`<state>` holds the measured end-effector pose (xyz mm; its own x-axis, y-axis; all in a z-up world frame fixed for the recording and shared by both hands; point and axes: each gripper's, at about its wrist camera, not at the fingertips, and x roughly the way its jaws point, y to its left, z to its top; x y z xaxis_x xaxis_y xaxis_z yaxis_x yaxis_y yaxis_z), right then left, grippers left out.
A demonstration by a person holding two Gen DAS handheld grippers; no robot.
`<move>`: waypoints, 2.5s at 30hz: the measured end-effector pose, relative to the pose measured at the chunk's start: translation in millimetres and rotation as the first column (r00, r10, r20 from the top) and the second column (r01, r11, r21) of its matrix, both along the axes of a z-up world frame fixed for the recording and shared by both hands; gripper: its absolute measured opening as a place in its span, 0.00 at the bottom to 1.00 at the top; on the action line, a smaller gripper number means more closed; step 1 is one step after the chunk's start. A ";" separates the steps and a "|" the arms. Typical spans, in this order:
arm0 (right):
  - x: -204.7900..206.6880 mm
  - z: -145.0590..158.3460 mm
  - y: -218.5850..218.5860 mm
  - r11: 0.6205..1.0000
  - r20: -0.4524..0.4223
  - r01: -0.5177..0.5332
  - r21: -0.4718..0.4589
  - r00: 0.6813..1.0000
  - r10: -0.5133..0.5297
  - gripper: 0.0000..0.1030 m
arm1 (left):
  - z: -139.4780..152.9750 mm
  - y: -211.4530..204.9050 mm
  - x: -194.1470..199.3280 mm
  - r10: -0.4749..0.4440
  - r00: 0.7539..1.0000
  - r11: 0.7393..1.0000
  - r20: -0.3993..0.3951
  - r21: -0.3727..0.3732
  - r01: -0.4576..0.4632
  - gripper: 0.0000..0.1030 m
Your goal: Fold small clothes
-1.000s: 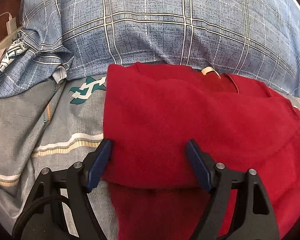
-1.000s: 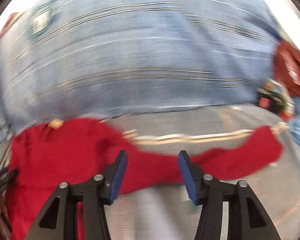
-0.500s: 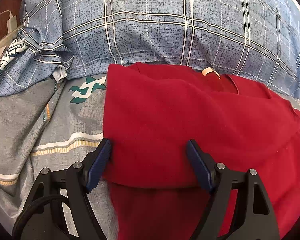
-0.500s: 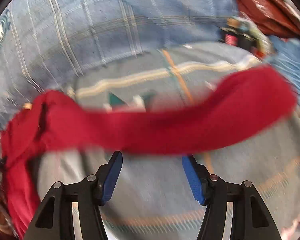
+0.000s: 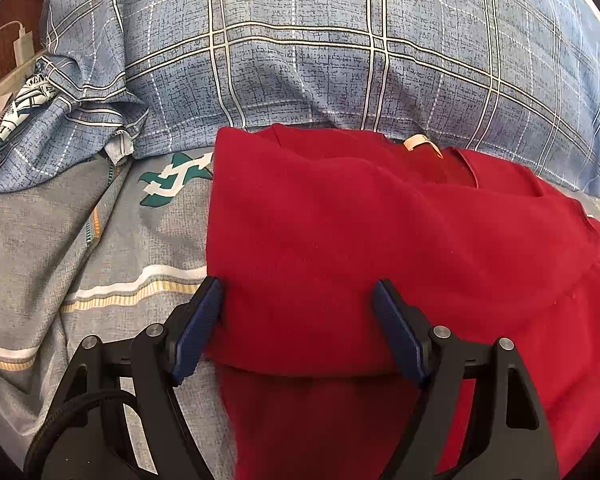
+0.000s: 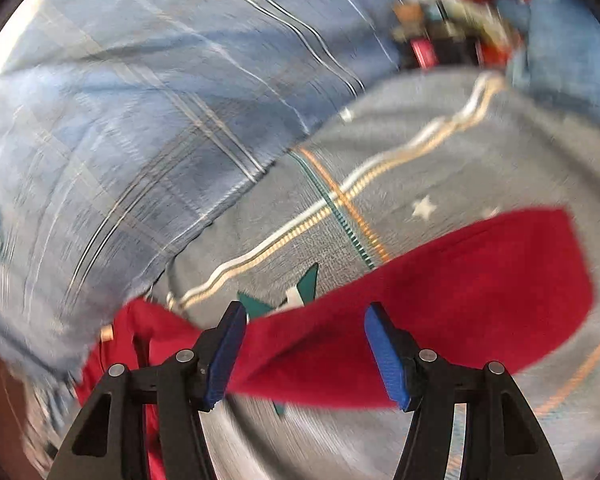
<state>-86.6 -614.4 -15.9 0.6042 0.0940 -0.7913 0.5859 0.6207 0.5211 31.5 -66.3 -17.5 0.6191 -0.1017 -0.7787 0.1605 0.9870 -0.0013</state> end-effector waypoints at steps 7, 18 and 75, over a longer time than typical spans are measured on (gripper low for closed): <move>14.4 31.9 21.5 0.953 -0.032 -0.079 -0.294 0.997 0.073 0.11 | 7.1 9.8 1.0 0.034 0.999 0.999 -0.011 -0.037 -0.035 0.76; 17.3 173.7 181.2 0.668 0.173 -0.259 -0.697 0.844 0.508 0.08 | 39.0 54.3 2.0 0.165 0.984 0.974 0.061 -0.167 -0.152 0.76; 19.3 53.4 298.1 0.620 0.111 -0.540 -0.569 0.697 0.708 0.54 | 21.6 60.4 14.4 0.133 0.990 0.929 -0.037 -0.342 -0.137 0.76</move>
<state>-67.3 -316.3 37.5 0.7435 0.2198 -0.6315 -0.1726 0.9755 0.1364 45.9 -6.0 4.1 0.6358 -0.2802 -0.7192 0.0233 0.9383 -0.3450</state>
